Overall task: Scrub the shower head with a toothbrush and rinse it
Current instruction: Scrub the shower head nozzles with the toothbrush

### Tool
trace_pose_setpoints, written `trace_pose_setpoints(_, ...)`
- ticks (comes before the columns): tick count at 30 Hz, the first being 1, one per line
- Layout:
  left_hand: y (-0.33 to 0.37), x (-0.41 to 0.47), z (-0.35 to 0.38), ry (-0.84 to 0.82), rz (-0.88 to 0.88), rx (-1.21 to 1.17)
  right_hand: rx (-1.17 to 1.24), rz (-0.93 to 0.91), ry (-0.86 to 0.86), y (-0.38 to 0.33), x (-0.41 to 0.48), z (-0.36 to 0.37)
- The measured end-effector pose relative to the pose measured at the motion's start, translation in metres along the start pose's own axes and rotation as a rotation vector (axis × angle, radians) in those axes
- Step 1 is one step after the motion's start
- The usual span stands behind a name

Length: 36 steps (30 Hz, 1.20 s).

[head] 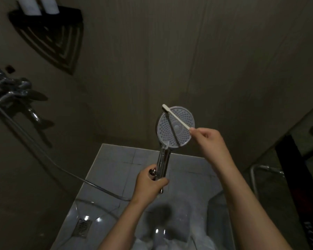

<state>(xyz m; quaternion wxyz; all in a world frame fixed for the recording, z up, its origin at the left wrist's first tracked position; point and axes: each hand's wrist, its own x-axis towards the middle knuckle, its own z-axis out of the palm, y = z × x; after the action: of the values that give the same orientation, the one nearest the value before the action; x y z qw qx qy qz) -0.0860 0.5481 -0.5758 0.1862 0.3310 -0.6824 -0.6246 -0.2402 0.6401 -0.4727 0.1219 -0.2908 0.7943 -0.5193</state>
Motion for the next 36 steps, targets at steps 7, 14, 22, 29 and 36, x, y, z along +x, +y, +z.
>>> trace_pose_setpoints(7,-0.003,0.001,0.000,0.049,0.019,0.034,-0.045,0.109,-0.189,-0.003,0.000,-0.010)
trace_pose_setpoints(14,-0.008,0.001,0.000,0.093,0.037,0.080,-0.190,0.118,0.136,-0.008,0.004,-0.024)
trace_pose_setpoints(22,-0.008,0.001,-0.001,0.164,0.074,0.135,-0.197,0.085,-0.186,-0.013,-0.012,-0.018)
trace_pose_setpoints(29,0.004,0.000,0.003,-0.002,0.009,-0.026,-0.187,-0.036,0.011,-0.002,-0.018,-0.013)
trace_pose_setpoints(36,0.014,-0.004,0.008,-0.137,-0.017,-0.168,0.092,-0.143,0.168,0.008,-0.023,-0.021)
